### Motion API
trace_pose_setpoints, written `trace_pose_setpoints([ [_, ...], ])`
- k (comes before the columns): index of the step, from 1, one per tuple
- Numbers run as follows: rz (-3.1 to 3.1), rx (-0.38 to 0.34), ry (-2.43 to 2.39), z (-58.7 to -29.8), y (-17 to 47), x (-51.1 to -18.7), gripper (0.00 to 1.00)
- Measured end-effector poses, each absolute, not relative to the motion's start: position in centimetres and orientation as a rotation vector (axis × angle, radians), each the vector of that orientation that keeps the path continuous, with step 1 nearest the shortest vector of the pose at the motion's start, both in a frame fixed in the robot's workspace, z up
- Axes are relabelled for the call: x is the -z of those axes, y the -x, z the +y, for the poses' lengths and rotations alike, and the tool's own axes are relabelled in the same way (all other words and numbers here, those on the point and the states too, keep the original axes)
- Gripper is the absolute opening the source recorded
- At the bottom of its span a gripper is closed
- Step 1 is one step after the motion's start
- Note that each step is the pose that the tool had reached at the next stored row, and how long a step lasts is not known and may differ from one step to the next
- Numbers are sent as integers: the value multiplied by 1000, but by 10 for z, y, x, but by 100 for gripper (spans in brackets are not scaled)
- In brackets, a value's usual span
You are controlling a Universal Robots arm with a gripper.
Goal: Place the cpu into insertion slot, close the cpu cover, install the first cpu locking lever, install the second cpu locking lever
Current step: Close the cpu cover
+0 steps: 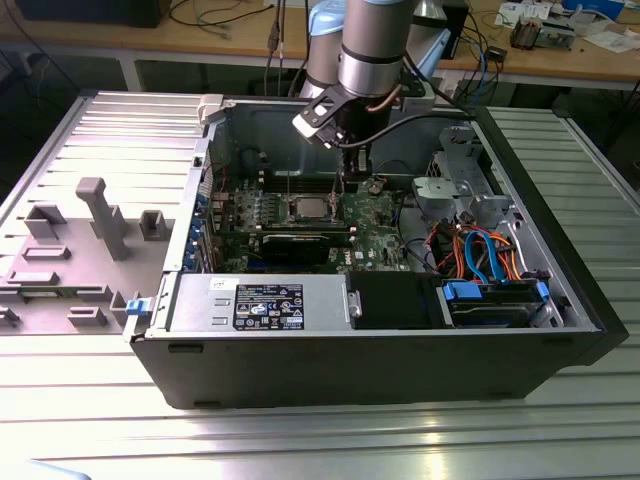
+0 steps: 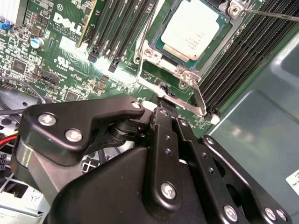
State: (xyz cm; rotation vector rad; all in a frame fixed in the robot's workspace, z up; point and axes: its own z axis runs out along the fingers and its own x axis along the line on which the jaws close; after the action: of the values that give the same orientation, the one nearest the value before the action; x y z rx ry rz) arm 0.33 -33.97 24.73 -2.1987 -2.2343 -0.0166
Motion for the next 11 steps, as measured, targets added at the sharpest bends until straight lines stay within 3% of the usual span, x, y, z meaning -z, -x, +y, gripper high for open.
trace_pose_setpoints([
  [11,-2234,17,2199,-340,2,-247,11],
])
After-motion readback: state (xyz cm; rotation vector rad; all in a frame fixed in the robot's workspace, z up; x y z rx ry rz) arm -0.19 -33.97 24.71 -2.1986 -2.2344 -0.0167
